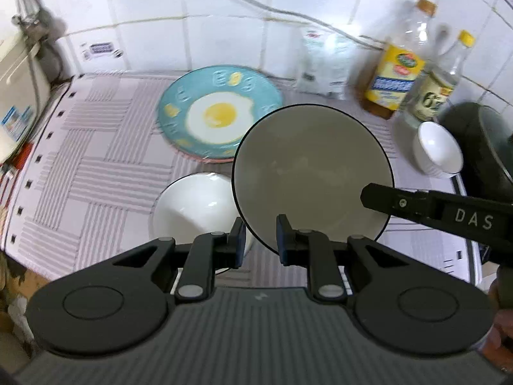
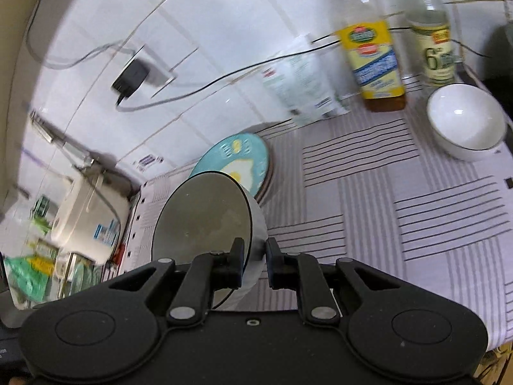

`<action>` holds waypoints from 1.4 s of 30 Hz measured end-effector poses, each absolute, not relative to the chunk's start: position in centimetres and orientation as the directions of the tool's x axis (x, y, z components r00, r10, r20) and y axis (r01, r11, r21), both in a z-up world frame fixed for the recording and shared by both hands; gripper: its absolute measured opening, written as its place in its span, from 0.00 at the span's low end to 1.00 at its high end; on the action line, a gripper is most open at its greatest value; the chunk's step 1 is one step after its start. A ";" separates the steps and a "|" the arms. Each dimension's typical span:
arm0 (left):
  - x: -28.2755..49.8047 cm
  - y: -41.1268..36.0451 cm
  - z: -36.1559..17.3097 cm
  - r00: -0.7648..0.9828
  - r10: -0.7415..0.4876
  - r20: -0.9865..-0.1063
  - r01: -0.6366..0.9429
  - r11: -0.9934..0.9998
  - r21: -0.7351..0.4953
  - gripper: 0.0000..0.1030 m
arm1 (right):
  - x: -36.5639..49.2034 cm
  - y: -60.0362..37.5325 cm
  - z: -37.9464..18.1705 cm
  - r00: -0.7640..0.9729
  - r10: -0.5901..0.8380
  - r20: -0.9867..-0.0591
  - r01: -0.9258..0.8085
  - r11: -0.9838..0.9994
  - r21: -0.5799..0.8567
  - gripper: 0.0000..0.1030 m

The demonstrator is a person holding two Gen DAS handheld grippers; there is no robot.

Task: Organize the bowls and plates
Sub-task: 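Carry the second bowl and lower it into the first bowl, release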

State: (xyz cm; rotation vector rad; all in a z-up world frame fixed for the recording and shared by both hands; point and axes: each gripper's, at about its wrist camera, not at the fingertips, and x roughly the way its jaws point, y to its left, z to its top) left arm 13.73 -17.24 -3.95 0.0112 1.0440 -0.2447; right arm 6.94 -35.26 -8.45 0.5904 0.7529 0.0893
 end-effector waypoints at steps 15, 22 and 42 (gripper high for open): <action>15.1 -10.9 -6.4 0.414 -0.125 -0.902 0.078 0.992 -0.101 0.18 | 10.1 -28.6 -10.2 0.677 0.348 -0.649 -0.004 0.883 0.469 0.17; 16.0 -10.1 -8.1 0.359 -0.128 -0.924 0.065 0.992 -0.112 0.18 | 11.0 -27.1 -10.9 0.661 0.334 -0.672 -0.034 0.908 0.418 0.17; 19.4 -9.1 -11.6 0.190 -0.163 -0.968 0.027 0.987 -0.161 0.21 | 13.0 -25.0 -13.5 0.630 0.255 -0.734 -0.056 0.957 0.284 0.16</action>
